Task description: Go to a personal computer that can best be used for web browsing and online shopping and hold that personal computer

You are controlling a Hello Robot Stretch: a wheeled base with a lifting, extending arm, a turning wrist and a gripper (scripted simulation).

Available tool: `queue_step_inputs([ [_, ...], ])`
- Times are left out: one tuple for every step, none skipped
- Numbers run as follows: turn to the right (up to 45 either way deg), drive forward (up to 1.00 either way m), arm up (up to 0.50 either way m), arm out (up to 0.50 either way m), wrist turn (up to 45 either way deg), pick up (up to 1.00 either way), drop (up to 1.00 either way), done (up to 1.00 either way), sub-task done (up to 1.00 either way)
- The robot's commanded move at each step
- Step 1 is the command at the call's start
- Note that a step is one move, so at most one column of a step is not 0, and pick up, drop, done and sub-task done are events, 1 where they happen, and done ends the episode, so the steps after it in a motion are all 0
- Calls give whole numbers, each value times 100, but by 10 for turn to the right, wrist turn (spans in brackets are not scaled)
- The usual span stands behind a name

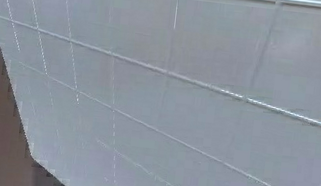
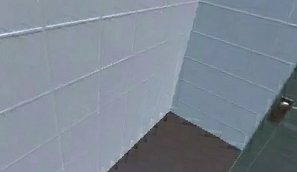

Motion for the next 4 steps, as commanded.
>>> queue_step_inputs([
  [-150, 0, 0, 0, 0, 0, 0, 0, 0],
  [0, 40, 0, 0, 0, 0, 0, 0, 0],
  [-450, 0, 0, 0, 0, 0, 0, 0, 0],
  [-30, 0, 0, 0, 0, 0, 0, 0, 0],
])
